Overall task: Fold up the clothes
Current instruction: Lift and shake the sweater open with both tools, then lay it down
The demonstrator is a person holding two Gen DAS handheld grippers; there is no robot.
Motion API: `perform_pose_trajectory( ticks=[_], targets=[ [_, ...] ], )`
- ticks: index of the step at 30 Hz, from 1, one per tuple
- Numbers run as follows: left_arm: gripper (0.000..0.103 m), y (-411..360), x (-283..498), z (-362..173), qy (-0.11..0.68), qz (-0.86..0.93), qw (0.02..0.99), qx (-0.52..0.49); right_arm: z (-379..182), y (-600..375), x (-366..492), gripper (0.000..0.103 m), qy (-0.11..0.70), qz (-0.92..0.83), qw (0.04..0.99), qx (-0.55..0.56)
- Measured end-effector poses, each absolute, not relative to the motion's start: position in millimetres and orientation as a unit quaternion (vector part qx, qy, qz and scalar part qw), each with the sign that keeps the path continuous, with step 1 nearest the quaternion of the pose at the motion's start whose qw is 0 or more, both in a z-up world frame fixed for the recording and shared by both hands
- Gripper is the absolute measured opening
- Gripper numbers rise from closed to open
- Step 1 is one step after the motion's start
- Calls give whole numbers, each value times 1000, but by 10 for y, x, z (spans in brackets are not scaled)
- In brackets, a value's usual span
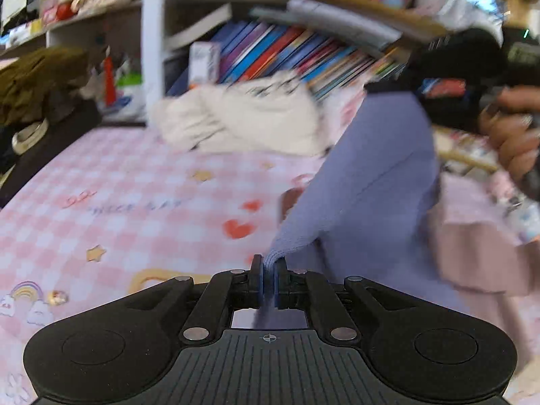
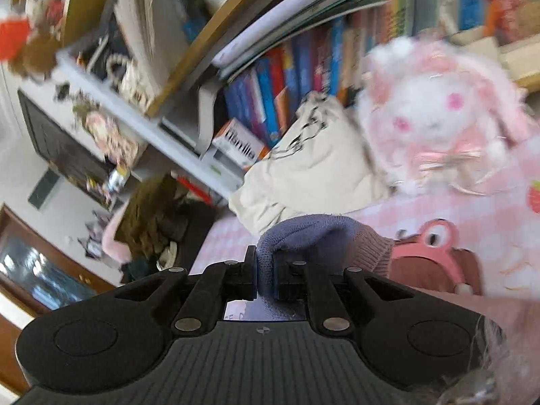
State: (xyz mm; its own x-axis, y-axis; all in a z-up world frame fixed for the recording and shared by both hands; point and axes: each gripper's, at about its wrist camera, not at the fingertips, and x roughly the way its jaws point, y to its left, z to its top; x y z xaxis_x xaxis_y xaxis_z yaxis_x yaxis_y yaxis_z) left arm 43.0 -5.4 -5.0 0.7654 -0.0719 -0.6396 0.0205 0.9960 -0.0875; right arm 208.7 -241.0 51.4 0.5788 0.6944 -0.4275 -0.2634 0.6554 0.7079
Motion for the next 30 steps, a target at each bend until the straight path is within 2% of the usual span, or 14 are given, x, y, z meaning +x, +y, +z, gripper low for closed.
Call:
perform_pose_trajectory(
  ticks=[4,5,6,8,11,16,22,27,30],
  targets=[
    [5,231,658,-97,353,-13,935,-28,595,-1915,2227,9,353,290,857,238],
    [5,289,712,-110,356,-9,934,-27,575,-1834,2250,13,355,285,861,225],
    [5,335,747,-127,360,-5,933,-25,555,-1753,2273,17,357,281,865,213],
    [5,415,797,-165,367,4,930,-21,497,-1656,2297,46,363,272,870,195],
    [5,534,872,-222,378,16,925,-15,445,-1767,2135,53,358,283,868,197],
    [8,653,991,-340,393,37,918,-16,290,-2130,1697,56,384,275,867,158],
    [17,648,898,-284,403,50,914,-14,-31,-2583,947,56,423,255,869,31],
    [44,499,526,-78,370,59,927,16,-228,-2838,397,55,445,228,865,-31],
    [50,266,301,7,349,27,936,21,-334,-2928,229,54,464,229,856,-19]
  ],
)
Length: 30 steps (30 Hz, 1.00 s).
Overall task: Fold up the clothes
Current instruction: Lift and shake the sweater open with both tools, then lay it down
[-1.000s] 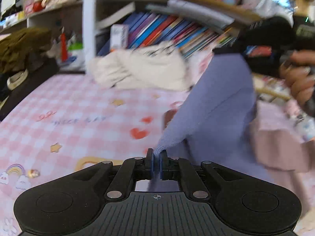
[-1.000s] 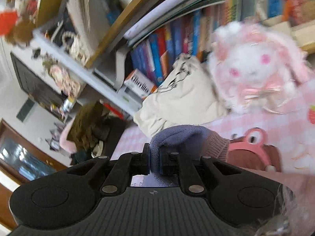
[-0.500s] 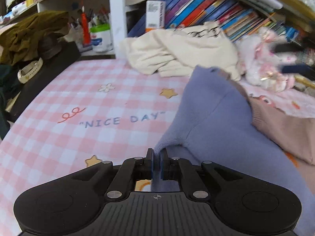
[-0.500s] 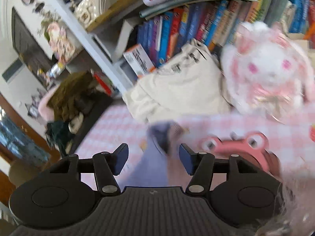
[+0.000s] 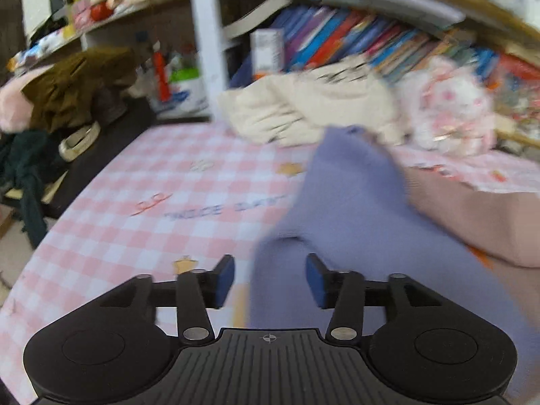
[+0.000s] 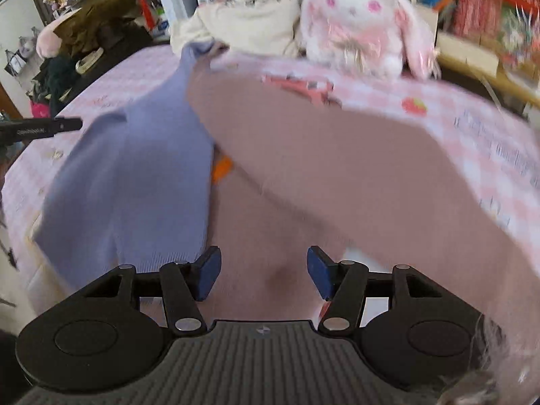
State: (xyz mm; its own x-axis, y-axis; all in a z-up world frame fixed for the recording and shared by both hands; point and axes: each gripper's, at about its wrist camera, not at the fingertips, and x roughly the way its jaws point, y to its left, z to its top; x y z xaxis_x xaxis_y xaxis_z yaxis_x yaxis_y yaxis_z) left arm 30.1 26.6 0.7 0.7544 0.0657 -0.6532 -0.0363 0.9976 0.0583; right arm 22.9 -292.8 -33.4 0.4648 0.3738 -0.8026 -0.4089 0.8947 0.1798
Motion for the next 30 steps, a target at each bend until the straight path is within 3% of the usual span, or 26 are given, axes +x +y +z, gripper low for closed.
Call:
perform_pose_trajectory(
  ticks=[12,14,16,17,21,28,29,30],
  targets=[
    [51,-1052,-5,-157,356,-131,913,147,-425,-2933,38,43,458,214,862,-29],
    [52,-1198,-99,-182,356,-165,906,160,-434,-2927,-11,31,454,216,863,-43],
    [60,-1309,-181,-210,358,-194,896,176,-447,-2915,-43,20,452,221,863,-58],
    [65,-1351,-217,-225,360,-206,891,185,-453,-2915,-52,17,450,222,863,-64],
    [65,-1499,-285,-290,371,-228,877,204,-451,-2991,17,13,460,220,860,-39],
    [63,-1801,-320,-384,357,-234,870,245,-442,-3001,-16,13,466,215,858,-16],
    [60,-1838,-324,-405,356,-236,868,252,-443,-2987,-24,13,464,216,859,-21],
    [49,-1873,-331,-428,354,-238,866,261,-443,-2984,-25,13,464,215,859,-21]
  ],
)
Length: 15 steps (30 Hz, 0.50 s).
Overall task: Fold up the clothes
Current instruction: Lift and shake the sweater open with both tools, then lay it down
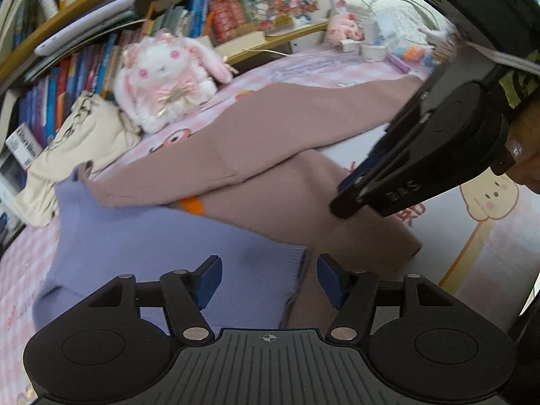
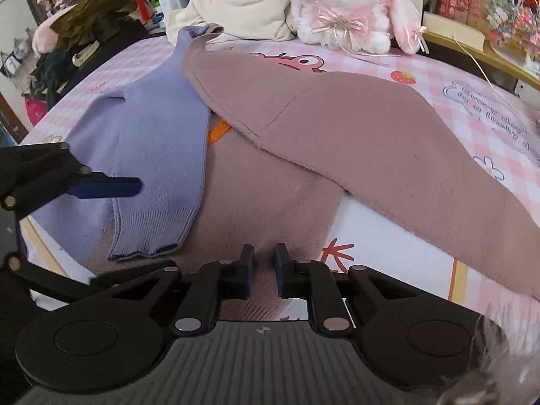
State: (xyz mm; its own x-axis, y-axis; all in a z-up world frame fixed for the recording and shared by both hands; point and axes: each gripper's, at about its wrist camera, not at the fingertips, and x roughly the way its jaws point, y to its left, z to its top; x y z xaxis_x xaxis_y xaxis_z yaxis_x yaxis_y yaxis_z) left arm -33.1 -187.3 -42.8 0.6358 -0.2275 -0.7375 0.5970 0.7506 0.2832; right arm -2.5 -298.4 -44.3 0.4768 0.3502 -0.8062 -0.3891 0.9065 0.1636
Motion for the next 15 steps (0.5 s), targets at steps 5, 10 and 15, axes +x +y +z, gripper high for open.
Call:
perform_pose_trajectory(
  ticks=[5,10,15],
  targets=[
    [17,-1798,-269,-440,366,-222,870,245,-447,-2994,-25,13,464,212,860,-16],
    [3,-1375,-37,-297,396,-181,891,125,-464,-2971,-35,13,462,206,862,-18],
    [3,-633,191,-51,380,-102,918,51,-487,-2934,-45,13,461,197,865,-23]
  ],
)
